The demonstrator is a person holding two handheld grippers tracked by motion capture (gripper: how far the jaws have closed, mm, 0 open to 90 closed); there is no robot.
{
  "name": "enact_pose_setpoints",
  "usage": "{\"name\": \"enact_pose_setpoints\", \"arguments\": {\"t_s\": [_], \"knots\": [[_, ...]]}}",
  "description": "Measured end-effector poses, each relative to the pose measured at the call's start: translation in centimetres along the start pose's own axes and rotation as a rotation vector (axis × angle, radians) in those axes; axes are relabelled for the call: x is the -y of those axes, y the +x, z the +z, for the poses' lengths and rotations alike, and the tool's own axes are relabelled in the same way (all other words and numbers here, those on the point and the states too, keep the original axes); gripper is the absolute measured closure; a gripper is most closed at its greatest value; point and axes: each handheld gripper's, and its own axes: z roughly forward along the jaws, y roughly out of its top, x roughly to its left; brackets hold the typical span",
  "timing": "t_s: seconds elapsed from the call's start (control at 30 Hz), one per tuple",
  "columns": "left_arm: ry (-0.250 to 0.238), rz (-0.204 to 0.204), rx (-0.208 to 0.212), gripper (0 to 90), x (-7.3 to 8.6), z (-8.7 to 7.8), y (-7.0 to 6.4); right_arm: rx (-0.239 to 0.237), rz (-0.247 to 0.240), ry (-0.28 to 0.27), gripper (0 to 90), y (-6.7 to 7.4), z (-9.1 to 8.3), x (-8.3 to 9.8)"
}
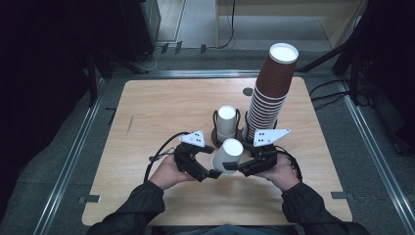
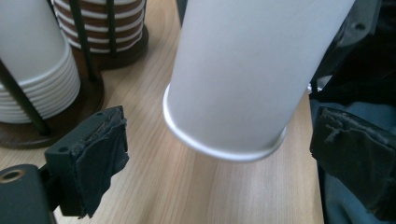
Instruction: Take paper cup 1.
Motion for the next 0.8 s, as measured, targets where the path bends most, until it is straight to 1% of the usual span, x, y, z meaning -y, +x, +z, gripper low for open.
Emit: {"name": "enact_pose_setpoints", "arguments": {"t_s": [0.03,0.1,0.17,0.23,0.3,0.37,0.43,0.53,0.57,0.63,0.67,0.7,0.77,0.8], "knots": [[0.0,0.0,0.008,4.7,0.01,0.09,-0.02,-0.004,0.003,-0.003,31.5,0.03,0.06,-0.03],[-0.005,0.002,0.008,4.7,0.06,0.25,-0.02,-0.013,0.014,-0.023,31.5,0.06,0.24,-0.1],[-0.011,-0.007,0.018,4.7,0.12,0.41,-0.03,-0.015,0.017,-0.033,31.6,0.15,0.4,-0.18],[-0.012,-0.007,0.012,4.7,0.15,0.47,-0.05,-0.016,0.016,-0.044,31.6,0.21,0.52,-0.25],[-0.023,-0.017,0.021,4.8,0.17,0.46,-0.02,-0.02,0.019,-0.056,31.6,0.27,0.6,-0.31],[-0.038,-0.022,0.024,6.7,0.14,0.36,-0.07,-0.032,0.029,-0.061,31.6,0.28,0.72,-0.32],[-0.05,-0.015,0.027,7.8,0.09,0.25,-0.13,-0.036,0.024,-0.059,31.6,0.31,0.86,-0.27],[-0.059,-0.023,0.041,13.3,0.16,0.21,-0.11,-0.041,0.024,-0.064,31.5,0.41,1.0,-0.31],[-0.06,-0.025,0.033,13.7,0.17,0.18,-0.12,-0.037,0.022,-0.064,31.6,0.46,1.0,-0.35],[-0.065,-0.017,0.027,15.9,0.19,0.02,-0.22,-0.039,0.019,-0.071,31.5,0.54,1.02,-0.43],[-0.069,-0.013,0.038,17.1,0.2,-0.08,-0.22,-0.037,0.017,-0.074,31.5,0.59,1.0,-0.46],[-0.073,-0.013,0.045,23.2,0.21,-0.13,-0.26,-0.033,0.014,-0.076,31.6,0.64,0.95,-0.5],[-0.079,-0.011,0.043,23.9,0.15,-0.21,-0.38,-0.034,0.01,-0.085,31.5,0.63,0.9,-0.54],[-0.078,-0.01,0.049,24.0,0.13,-0.25,-0.37,-0.036,0.012,-0.083,31.4,0.64,0.86,-0.58]]}}
